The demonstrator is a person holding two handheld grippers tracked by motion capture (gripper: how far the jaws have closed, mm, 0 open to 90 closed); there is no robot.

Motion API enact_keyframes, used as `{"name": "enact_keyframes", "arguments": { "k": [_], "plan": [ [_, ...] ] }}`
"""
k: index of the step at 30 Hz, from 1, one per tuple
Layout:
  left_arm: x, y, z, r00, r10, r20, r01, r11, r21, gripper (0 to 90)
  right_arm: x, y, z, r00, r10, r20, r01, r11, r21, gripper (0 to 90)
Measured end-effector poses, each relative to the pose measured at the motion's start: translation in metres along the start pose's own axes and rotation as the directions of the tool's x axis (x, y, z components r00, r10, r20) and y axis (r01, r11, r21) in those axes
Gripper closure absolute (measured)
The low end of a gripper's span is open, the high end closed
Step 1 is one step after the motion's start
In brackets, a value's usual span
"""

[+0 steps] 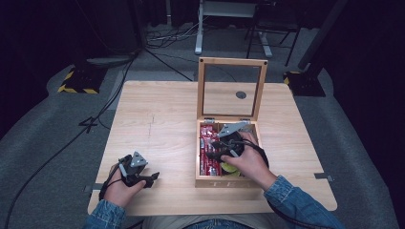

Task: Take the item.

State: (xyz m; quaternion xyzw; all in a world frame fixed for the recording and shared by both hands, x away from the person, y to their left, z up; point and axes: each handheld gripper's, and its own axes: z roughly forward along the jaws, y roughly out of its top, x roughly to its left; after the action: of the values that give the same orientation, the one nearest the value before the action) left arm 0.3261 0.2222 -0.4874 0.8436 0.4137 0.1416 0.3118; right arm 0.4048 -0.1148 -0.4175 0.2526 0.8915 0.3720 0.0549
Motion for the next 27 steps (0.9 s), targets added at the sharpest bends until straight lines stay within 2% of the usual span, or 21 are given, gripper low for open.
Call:
{"name": "enact_keyframes", "arguments": {
  "k": [6, 11, 18, 23, 27],
  "plan": [
    [0.000, 0.000, 0.003, 1.0000, 0.010, -0.001, -0.010, 1.0000, 0.001, 33.3, 0.005, -0.004, 0.011, 0.9999, -0.008, 0.010, 0.008, 0.999, 0.033, 46.2],
    [0.000, 0.000, 0.004, 0.9999, 0.012, -0.004, -0.012, 0.9999, 0.001, 33.3, 0.006, -0.004, 0.011, 0.9991, -0.001, 0.043, -0.001, 0.999, 0.044, 44.8],
    [0.000, 0.000, 0.004, 0.9999, 0.011, 0.000, -0.011, 0.9999, 0.001, 33.3, 0.008, -0.005, 0.016, 0.9990, 0.006, 0.045, -0.008, 0.999, 0.048, 41.8],
    [0.000, 0.000, 0.004, 0.9999, 0.014, -0.001, -0.014, 0.9999, 0.004, 33.3, 0.010, -0.005, 0.018, 0.9982, -0.003, 0.060, 0.000, 0.998, 0.055, 43.0],
    [0.000, 0.001, 0.004, 0.9999, 0.012, -0.001, -0.012, 0.9999, 0.002, 33.3, 0.012, -0.005, 0.020, 0.9959, -0.026, 0.086, 0.020, 0.997, 0.075, 49.0]
  ]
}}
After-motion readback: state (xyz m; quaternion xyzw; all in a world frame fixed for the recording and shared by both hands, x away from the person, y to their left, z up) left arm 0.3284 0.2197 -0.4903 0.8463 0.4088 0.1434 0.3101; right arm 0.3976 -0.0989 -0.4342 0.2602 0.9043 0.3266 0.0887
